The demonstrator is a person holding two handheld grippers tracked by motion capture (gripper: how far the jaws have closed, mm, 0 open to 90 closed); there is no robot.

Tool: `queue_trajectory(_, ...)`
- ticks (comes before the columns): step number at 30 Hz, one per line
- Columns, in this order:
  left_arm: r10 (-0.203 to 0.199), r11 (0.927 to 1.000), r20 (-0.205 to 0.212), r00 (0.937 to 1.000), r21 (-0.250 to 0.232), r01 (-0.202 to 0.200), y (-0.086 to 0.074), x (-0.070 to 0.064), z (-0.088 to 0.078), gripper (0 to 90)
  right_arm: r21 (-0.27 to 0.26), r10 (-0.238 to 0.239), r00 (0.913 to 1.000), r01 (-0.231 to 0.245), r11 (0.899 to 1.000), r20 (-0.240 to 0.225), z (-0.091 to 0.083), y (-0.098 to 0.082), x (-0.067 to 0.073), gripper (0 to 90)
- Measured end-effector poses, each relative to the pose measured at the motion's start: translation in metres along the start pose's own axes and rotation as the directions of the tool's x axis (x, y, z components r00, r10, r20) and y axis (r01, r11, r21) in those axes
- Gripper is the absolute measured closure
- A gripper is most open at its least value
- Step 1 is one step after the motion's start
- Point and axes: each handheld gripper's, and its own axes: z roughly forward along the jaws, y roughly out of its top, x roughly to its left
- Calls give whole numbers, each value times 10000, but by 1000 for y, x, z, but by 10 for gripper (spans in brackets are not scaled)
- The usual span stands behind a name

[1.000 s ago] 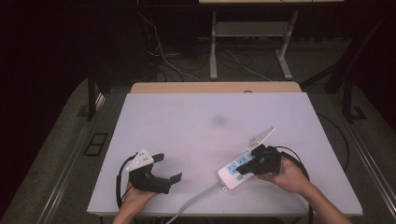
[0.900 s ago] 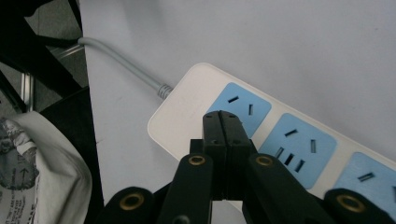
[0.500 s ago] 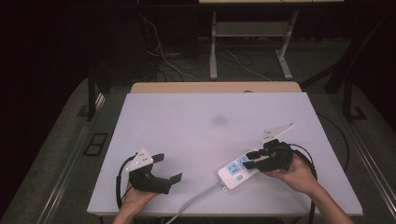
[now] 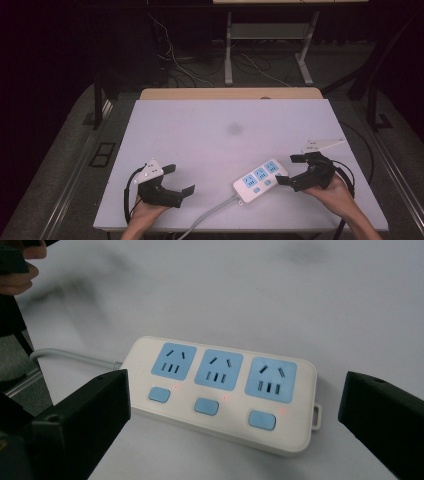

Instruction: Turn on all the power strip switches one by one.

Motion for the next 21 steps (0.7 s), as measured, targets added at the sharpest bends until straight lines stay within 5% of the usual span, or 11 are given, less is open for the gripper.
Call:
queue_trajectory(11, -60, 10000, -9, 10000, -40, 60, 0, 1, -1, 0, -885, 819, 9966, -808, 9928, 93, -16, -33, -3, 2)
queue_trajectory(21, -59, 10000, 13, 10000, -55, 60, 0, 1, -1, 0, -1422, 1159, 9926, -1099, 9837, 350, -10, -62, 0, 2)
